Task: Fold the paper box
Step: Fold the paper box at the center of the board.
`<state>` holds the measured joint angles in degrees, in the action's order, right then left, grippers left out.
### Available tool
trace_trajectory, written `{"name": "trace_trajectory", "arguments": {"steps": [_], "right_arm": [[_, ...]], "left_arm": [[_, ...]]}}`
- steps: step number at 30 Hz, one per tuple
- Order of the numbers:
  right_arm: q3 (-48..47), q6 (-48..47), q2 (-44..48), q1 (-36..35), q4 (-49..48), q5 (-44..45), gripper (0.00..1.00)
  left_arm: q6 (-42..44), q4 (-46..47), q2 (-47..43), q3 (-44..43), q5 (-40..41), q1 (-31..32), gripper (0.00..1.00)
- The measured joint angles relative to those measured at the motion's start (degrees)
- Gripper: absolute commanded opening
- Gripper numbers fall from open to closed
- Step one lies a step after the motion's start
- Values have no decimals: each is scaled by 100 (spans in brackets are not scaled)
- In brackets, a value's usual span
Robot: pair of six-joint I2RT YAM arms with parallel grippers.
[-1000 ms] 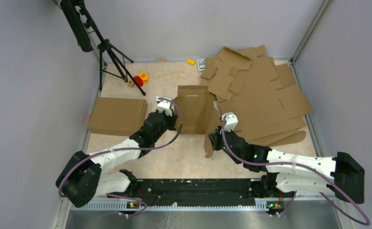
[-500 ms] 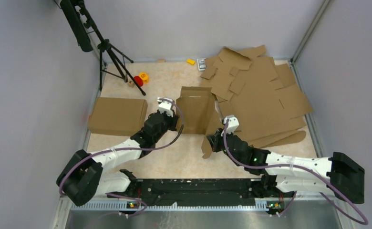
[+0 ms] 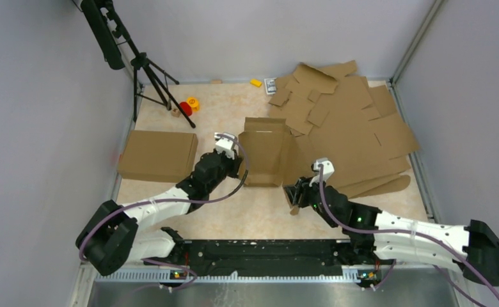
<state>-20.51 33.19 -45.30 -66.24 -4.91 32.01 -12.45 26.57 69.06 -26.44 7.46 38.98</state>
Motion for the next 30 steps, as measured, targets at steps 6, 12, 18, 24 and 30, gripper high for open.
{"name": "trace_trajectory", "arguments": {"steps": [6,12,18,24,30], "right_arm": [[101,-249,831,13,577,87,83],[-103,-660,907,258,1064,-308,84],[-476,-953,586,573,1001,-1305,84],[-855,-1182,50,579,855,-2288,88],[-1005,-1263,111,848,723,-2761,90]], "left_arm": [[92,48,55,59,-203,20,1],[184,144,85,116,-267,20,1],[214,275,85,186,-319,20,1],[216,339,85,212,-317,20,1],[214,341,85,223,-317,20,2]]}}
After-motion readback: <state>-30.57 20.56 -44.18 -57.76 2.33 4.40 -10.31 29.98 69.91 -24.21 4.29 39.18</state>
